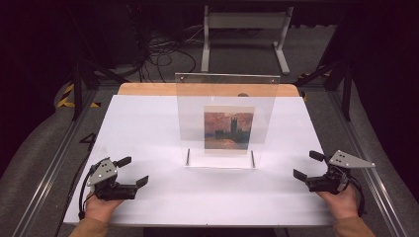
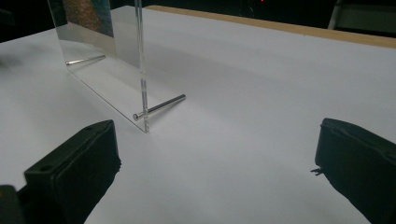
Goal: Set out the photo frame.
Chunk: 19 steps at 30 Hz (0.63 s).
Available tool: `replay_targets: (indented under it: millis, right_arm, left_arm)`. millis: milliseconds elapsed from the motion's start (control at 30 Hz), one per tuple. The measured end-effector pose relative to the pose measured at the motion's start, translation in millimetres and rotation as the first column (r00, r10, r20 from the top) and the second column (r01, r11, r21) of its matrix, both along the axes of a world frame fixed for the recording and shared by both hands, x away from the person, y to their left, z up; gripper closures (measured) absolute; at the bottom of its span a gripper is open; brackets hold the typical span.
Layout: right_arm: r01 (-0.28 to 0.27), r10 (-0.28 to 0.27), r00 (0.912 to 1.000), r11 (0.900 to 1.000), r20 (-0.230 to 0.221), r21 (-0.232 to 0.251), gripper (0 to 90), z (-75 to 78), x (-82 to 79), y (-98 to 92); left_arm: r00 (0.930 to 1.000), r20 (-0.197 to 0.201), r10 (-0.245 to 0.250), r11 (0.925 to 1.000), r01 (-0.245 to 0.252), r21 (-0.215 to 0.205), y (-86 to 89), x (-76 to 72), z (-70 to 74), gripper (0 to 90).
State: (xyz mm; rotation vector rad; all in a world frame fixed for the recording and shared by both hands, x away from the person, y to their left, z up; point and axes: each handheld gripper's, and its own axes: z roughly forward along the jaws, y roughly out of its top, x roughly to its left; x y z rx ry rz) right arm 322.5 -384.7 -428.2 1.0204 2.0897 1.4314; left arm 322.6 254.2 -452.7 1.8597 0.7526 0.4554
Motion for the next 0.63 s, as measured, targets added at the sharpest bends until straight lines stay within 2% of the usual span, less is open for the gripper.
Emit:
replay_targets:
  millis: [67,100,167,200,267,467,633]
  right_arm:
    - [0.001,-0.001,0.9999,1.000,-0.016,0.003,0.1,-7.6,1.7,0.1]
    - [-0.001,0.000,0.9991,1.000,-0.043,-0.010,0.1,-15.3,3.5,1.9]
    - [-0.002,0.001,0.9979,1.000,-0.064,-0.019,0.1,-19.4,5.2,3.3]
    - [-0.002,0.001,0.9979,1.000,-0.064,-0.019,0.1,-19.4,5.2,3.3]
    - [-0.004,0.002,0.9957,1.000,-0.093,-0.020,0.2,-23.0,7.3,6.0]
    - [-0.001,-0.002,0.9959,0.999,-0.091,-0.036,0.2,-23.1,7.5,8.9]
    - [0.008,-0.011,0.9966,0.999,-0.082,-0.040,0.2,-22.2,7.8,8.6]
  left_arm:
    - [1.0000,-0.007,0.004,0.9998,-0.004,-0.018,0.8,1.7,-2.6,7.4]
    - [0.9997,-0.022,0.010,0.9992,-0.011,-0.039,2.3,3.0,-5.3,7.3]
    - [0.9988,-0.041,0.027,0.9980,-0.029,-0.056,3.3,4.2,-8.6,7.2]
    - [0.9988,-0.041,0.027,0.9980,-0.029,-0.056,3.3,4.2,-8.6,7.2]
    - [0.9975,-0.055,0.044,0.9972,-0.047,-0.058,3.1,5.6,-11.2,7.2]
    - [0.9969,-0.069,0.039,0.9983,-0.042,-0.039,-2.2,7.3,-13.3,7.2]
    - [0.9972,-0.061,0.042,0.9986,-0.044,-0.030,-4.5,5.8,-12.4,6.8]
